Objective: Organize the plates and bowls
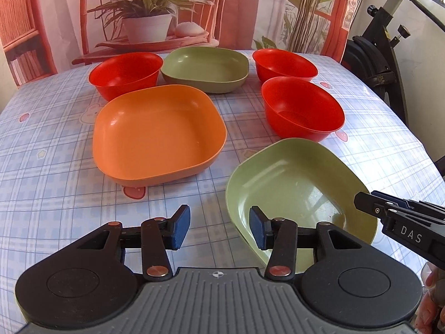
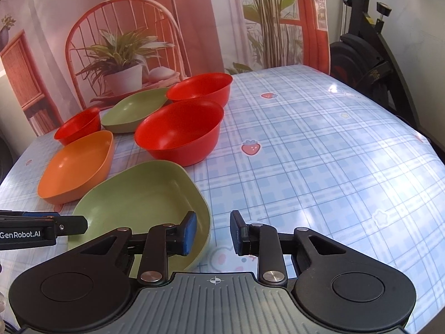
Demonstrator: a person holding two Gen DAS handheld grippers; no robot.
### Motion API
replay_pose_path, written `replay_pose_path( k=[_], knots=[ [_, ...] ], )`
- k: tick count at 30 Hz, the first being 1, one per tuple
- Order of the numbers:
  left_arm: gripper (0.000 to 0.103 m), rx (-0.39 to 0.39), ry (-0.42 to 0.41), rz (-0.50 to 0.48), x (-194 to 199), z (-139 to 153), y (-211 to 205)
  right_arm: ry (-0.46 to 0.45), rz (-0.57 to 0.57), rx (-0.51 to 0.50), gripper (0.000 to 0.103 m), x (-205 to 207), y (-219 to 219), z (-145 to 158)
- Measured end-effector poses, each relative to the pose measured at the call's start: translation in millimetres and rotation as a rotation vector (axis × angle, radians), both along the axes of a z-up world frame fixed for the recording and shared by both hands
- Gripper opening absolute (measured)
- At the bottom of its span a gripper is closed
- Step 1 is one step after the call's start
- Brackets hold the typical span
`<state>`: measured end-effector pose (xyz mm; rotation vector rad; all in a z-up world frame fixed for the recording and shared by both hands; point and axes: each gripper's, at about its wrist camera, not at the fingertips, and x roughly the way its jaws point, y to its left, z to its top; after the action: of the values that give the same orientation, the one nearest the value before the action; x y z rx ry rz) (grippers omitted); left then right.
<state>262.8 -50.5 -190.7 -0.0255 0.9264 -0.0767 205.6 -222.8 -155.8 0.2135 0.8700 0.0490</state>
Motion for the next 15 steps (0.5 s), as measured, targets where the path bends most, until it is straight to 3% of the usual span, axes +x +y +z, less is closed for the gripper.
replay_pose_path(
  k=[4, 7, 15],
  knots=[
    [0.048, -0.026, 0.009, 0.008, 3.2, -3.4, 2.1, 0.006, -0.011, 0.01, 0.016, 1.2, -2.7, -2.6],
    [0.039, -0.075, 0.013, -0.005, 3.3, -5.5, 4.9, 0.001, -0.009, 0.015, 0.015, 1.6, -2.9, -3.4],
    [0.018, -0.076, 0.004, -0.04, 2.2, -7.6, 0.2, -0.005, 0.002, 0.023, 0.008, 1.5, -1.7, -3.5]
  ],
)
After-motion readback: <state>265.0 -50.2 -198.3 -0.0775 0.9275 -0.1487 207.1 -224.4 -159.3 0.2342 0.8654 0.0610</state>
